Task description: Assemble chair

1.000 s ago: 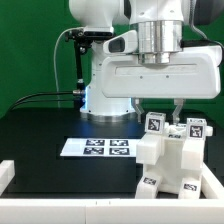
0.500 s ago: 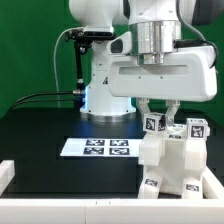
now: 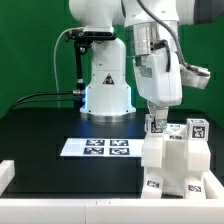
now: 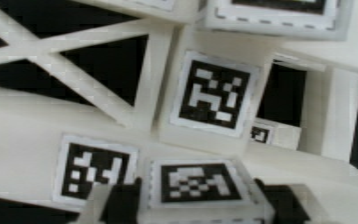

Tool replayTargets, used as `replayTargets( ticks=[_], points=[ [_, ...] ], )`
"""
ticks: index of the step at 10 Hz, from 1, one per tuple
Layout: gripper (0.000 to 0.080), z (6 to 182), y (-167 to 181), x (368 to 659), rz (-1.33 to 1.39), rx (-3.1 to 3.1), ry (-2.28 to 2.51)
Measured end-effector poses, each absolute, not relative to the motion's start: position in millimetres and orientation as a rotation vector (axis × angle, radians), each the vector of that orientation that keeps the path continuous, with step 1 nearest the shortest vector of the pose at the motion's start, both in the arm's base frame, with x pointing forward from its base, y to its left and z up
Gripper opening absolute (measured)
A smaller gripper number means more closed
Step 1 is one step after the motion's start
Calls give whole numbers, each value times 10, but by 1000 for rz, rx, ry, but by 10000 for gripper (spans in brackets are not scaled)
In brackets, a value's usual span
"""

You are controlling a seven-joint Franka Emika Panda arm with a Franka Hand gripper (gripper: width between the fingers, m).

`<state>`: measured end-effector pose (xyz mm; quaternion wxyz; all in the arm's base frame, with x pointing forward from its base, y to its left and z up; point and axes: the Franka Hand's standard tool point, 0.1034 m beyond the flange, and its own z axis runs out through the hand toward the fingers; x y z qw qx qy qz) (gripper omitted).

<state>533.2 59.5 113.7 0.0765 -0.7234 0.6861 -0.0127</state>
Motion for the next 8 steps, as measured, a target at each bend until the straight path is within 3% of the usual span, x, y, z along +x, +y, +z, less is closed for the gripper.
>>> replayTargets(
  ticks=[1,2,3,4,8],
  points=[
    [355,1135,601,5329,-42,-2214,2009],
    [355,1131,615,5318,-48,-2344,1872],
    [556,1145,618,5333,-52,-2461,1718],
    [620,1150,608,5335,-59,-2622,1468],
    [648,1145,568,5330,-84,-2847,997]
  ],
)
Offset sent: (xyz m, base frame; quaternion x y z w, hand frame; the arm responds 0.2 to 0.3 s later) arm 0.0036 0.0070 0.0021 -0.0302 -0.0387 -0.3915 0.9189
